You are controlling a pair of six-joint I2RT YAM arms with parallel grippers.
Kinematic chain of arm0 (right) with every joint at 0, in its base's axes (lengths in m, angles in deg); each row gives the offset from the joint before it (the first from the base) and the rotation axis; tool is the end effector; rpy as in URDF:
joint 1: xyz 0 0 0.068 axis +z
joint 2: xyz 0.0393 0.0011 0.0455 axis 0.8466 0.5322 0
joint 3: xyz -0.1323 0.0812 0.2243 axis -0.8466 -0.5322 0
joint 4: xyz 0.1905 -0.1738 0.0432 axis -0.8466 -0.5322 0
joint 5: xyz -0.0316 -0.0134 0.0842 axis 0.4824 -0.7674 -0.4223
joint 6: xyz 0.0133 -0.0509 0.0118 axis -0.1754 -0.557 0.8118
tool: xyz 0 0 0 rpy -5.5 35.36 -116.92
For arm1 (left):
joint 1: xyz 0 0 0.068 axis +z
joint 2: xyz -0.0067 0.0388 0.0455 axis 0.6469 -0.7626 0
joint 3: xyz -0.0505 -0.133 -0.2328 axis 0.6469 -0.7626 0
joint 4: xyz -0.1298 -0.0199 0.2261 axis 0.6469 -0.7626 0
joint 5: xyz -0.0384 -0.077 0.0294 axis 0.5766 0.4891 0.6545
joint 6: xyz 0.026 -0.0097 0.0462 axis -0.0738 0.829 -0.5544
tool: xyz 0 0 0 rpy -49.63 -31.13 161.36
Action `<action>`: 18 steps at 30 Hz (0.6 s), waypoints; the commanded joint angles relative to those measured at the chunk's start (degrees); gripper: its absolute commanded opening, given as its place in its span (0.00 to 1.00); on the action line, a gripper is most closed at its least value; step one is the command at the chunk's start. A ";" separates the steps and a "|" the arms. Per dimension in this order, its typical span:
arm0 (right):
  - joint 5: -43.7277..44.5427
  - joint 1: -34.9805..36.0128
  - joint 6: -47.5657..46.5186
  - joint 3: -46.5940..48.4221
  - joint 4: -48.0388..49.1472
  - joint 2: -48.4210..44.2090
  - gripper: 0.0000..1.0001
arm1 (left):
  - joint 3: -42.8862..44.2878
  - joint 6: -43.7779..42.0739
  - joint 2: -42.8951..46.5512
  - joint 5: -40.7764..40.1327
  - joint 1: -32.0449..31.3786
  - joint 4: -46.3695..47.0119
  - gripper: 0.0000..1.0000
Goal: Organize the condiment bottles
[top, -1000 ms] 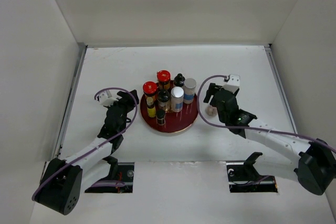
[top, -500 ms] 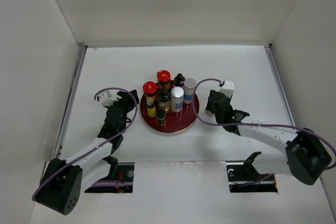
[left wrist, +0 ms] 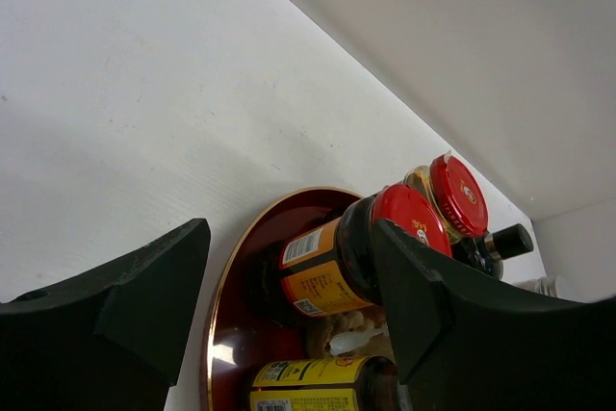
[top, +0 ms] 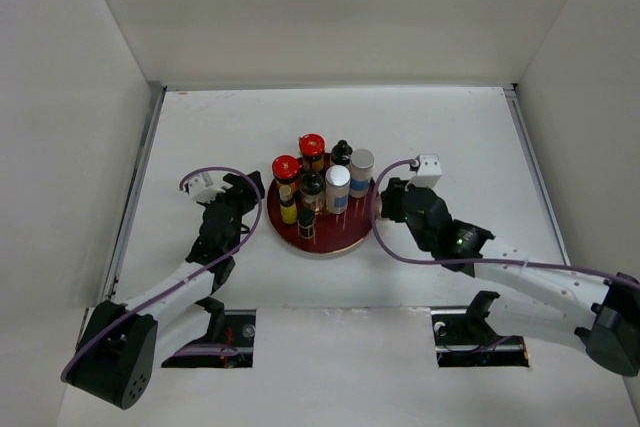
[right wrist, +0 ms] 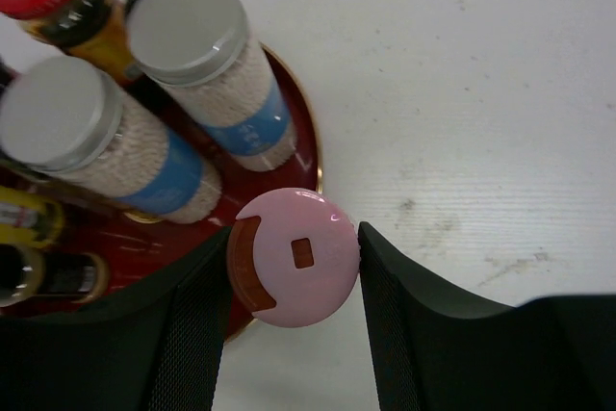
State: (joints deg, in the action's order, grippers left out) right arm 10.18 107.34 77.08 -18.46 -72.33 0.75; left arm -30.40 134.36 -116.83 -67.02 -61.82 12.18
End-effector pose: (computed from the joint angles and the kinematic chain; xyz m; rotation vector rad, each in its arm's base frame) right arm 0.1620 0.1569 0.2528 -0.0113 1.9437 0.2199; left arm 0.1831 -0.0565 0.1925 -0.6454 1.5341 -0.5350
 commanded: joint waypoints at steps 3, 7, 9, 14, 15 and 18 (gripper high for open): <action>-6.80 4.06 0.83 2.57 6.65 2.92 0.40 | 0.24 0.20 -0.83 -0.60 -0.23 3.17 0.68; -7.24 7.67 0.74 3.71 13.42 10.13 0.40 | 0.24 -0.32 -0.31 -0.69 -0.06 3.26 0.69; -7.77 8.64 -0.05 4.42 15.63 13.21 0.40 | 0.07 -0.41 0.48 -0.69 0.03 3.00 0.70; -6.63 10.31 -1.01 4.33 18.01 18.22 0.42 | -0.02 -0.68 0.75 -1.39 0.56 2.64 0.70; -5.76 10.66 -1.54 4.07 18.36 18.84 0.46 | -0.02 -0.68 0.67 -1.48 0.56 2.64 0.71; -3.91 11.28 -2.24 3.54 19.15 19.46 0.63 | 0.42 -0.68 -0.21 -1.92 0.91 2.64 0.72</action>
State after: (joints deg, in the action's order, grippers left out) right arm 4.22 117.57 76.03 -16.60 -57.89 19.83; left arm -30.40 134.10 -117.14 -67.87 -61.45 12.18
